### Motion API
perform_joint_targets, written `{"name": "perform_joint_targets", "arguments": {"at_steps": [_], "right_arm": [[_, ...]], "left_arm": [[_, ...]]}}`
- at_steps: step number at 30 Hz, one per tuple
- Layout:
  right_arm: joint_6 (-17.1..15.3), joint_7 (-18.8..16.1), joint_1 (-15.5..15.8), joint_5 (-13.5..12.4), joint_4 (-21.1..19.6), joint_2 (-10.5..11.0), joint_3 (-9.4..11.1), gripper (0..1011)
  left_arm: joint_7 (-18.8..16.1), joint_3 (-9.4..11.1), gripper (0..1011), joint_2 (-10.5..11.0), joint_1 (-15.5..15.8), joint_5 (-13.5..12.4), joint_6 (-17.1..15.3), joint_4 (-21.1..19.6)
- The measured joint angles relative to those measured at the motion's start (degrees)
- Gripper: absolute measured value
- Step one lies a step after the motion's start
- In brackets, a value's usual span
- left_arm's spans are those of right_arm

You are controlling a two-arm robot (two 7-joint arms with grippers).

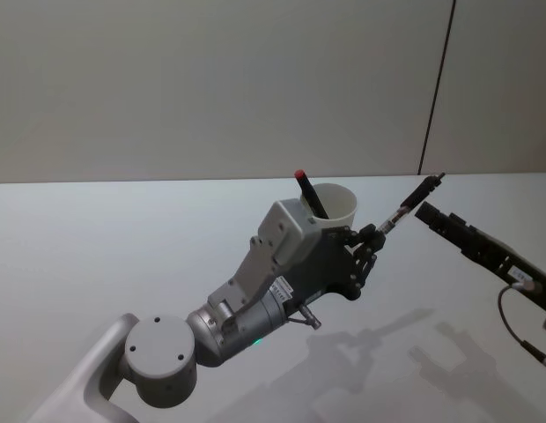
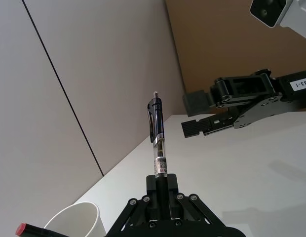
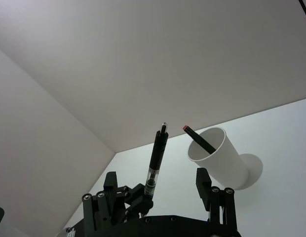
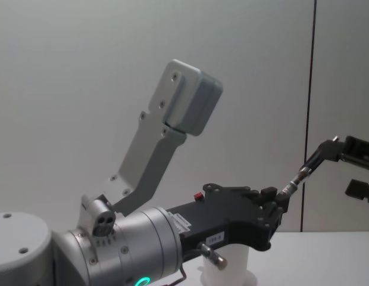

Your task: Place the pen into the pen holder.

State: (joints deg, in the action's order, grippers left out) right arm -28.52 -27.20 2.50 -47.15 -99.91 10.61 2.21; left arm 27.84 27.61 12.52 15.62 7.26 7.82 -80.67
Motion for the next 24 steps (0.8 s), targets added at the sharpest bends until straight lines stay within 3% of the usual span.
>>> {"name": "perform_joint_targets", "arguments": {"at_steps": [12, 24], "right_arm": [[-1.9, 6.9, -0.4, -0.6, -2.4, -1.1, -1.7, 1002], [-3.3, 11.7, -1.8, -0.5, -2.4, -2.1, -3.4, 1002]], "left_arm": [[0.0, 0.0, 131, 0.0, 0.0, 0.0, 0.0, 0.0], [0.0, 0.0, 131, 0.0, 0.0, 0.0, 0.0, 0.0]]}}
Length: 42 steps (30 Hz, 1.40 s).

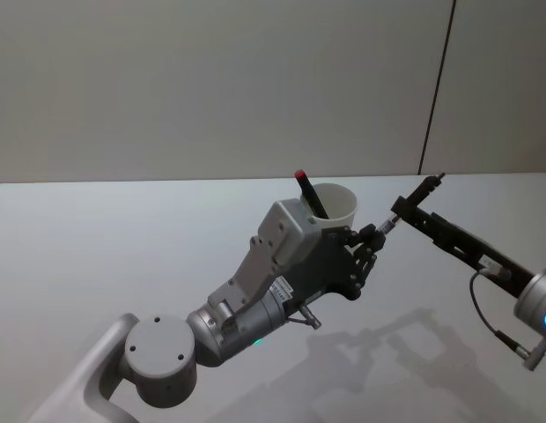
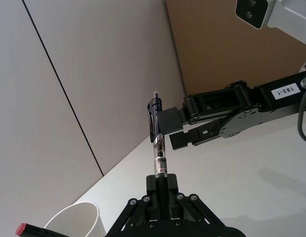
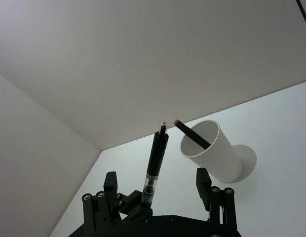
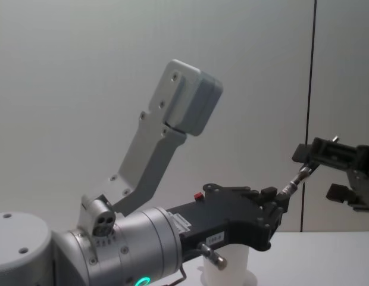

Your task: Place the pen into the pen holder.

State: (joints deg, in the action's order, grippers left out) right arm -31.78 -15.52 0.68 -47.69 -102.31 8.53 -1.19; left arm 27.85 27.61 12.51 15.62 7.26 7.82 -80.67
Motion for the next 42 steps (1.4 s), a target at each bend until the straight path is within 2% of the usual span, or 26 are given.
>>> {"name": "perform_joint_targets", "arguments": {"at_steps": [6, 18, 38, 42], "right_arm": [[-0.2, 2.8, -0.8, 0.0, 0.0, -0.5, -0.7, 1002], [0.1, 5.5, -1.6, -1.1, 0.0, -0.8, -1.3, 1002], [1.1, 7.2, -1.9, -4.4, -0.3, -0.3, -1.7, 1001], [1.2, 7.4, -2.0, -5.0, -0.3, -0.1, -1.8, 931]], "left_arm": [[0.0, 0.0, 131, 0.0, 0.0, 0.0, 0.0, 0.0], [0.0, 0.0, 131, 0.0, 0.0, 0.0, 0.0, 0.0], [0.0, 0.0, 131, 0.0, 0.0, 0.0, 0.0, 0.0], [0.0, 0.0, 131, 0.0, 0.0, 0.0, 0.0, 0.0]]}}
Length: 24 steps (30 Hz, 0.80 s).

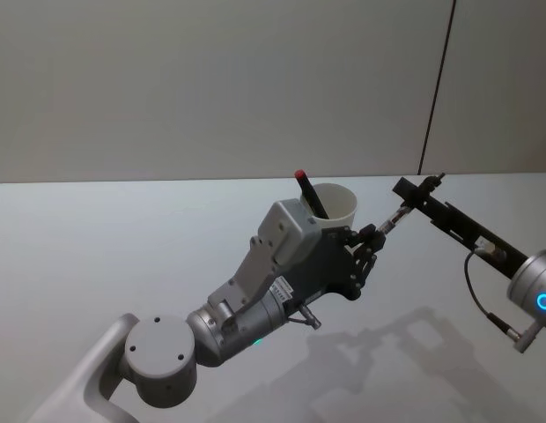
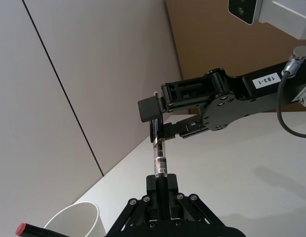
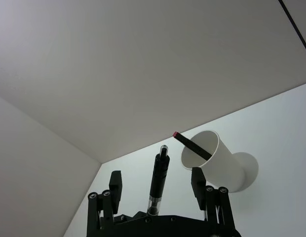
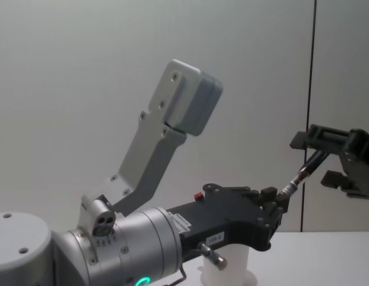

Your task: Place the pen into the pen holder.

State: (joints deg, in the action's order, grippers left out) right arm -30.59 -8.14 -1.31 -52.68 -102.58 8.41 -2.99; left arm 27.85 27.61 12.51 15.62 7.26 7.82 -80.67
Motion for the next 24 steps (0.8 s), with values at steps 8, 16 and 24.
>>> {"name": "perform_joint_targets", "arguments": {"at_steps": [8, 16, 24], "right_arm": [[0.5, 0.4, -0.2, -1.1, 0.3, 0.3, -0.2, 692], [1.1, 0.6, -0.3, -1.9, 0.6, 0.6, -0.5, 446], [1.9, 0.7, -0.4, -2.7, 0.9, 0.8, -0.8, 187]], "left_arm": [[0.0, 0.0, 131, 0.0, 0.0, 0.0, 0.0, 0.0], [0.0, 0.0, 131, 0.0, 0.0, 0.0, 0.0, 0.0], [0.0, 0.0, 131, 0.0, 0.0, 0.0, 0.0, 0.0]]}}
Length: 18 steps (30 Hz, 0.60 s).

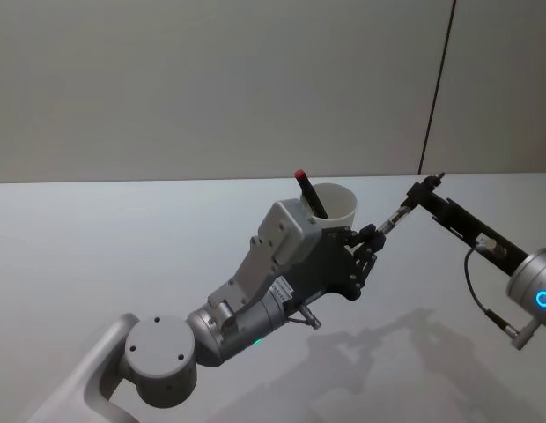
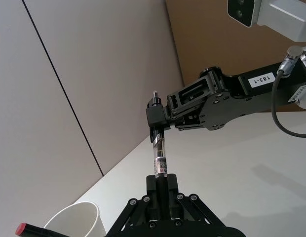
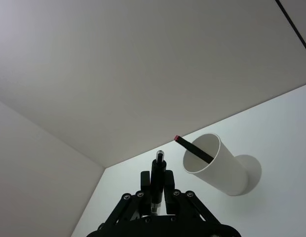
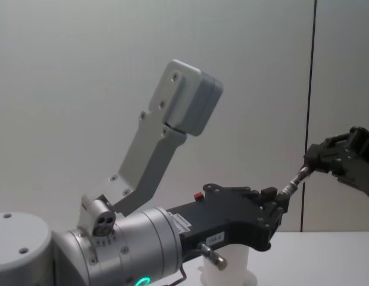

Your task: Place the pen into the pen holder.

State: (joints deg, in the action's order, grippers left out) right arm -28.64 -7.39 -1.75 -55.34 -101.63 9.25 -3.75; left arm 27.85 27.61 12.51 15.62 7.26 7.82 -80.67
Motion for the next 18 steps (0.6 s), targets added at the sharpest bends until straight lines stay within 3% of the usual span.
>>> {"name": "perform_joint_targets", "arguments": {"at_steps": [3, 8, 18], "right_arm": [[0.2, 0.0, 0.0, -0.2, 0.1, 0.1, -0.1, 132], [0.7, 0.2, -0.1, -0.3, 0.3, 0.3, -0.3, 132], [1.5, 0.3, -0.1, -0.5, 0.3, 0.7, -0.8, 132]], "left_arm": [[0.0, 0.0, 131, 0.0, 0.0, 0.0, 0.0, 0.0], [0.0, 0.0, 160, 0.0, 0.0, 0.0, 0.0, 0.0], [0.0, 0.0, 487, 0.0, 0.0, 0.0, 0.0, 0.0]]}}
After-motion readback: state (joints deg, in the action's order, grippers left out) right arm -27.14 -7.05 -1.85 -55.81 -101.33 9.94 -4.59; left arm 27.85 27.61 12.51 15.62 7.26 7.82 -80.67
